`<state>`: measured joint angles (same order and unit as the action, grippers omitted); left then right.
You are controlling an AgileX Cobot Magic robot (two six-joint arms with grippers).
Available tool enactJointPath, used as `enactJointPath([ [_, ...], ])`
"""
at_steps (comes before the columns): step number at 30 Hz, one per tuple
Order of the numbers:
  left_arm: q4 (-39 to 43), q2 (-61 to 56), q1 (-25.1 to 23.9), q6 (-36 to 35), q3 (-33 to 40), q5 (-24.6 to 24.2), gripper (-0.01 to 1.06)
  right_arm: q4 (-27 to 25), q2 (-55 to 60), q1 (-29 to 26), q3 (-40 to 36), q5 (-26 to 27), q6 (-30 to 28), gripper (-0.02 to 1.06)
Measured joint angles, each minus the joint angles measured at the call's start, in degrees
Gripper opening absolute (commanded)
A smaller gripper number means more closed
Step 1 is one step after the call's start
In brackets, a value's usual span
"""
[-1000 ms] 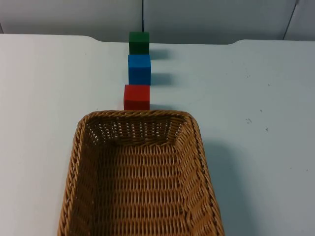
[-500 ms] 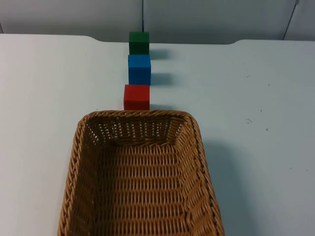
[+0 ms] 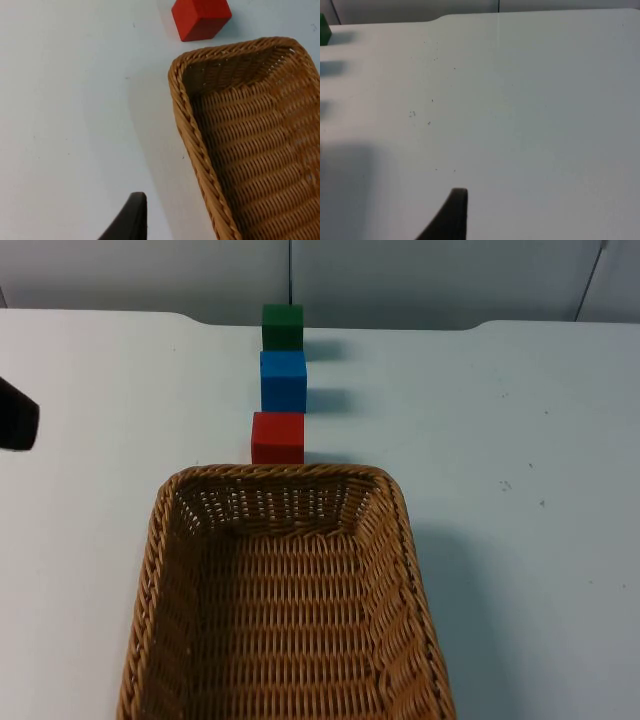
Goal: Pick up the basket with the left hand and place the blue cube into the basket with the right hand.
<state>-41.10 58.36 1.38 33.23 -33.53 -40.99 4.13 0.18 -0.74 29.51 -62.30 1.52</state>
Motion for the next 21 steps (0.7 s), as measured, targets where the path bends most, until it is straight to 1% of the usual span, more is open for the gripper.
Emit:
enactJointPath([
  [1, 0.0, 0.0, 0.0, 0.0, 0.0, 0.0, 1.05, 0.0, 0.0, 0.0, 0.0, 0.0, 0.0, 1.04],
  [6, -6.83, 6.81, 0.0, 6.01, 0.0, 2.65, 1.05, 0.0, 0.0, 0.0, 0.0, 0.0, 0.0, 1.04],
  [8, -7.99, 8.1, 0.0, 7.07, 0.0, 2.94, 1.05, 0.0, 0.0, 0.0, 0.0, 0.0, 0.0, 1.04],
  [10, -9.38, 11.05, 0.0, 8.15, 0.0, 4.28, 1.05, 0.0, 0.0, 0.0, 0.0, 0.0, 0.12, 1.04],
  [21, -11.0, 21.31, 0.0, 9.57, 0.0, 5.77, 1.05, 0.0, 0.0, 0.0, 0.0, 0.0, 0.22, 1.04],
])
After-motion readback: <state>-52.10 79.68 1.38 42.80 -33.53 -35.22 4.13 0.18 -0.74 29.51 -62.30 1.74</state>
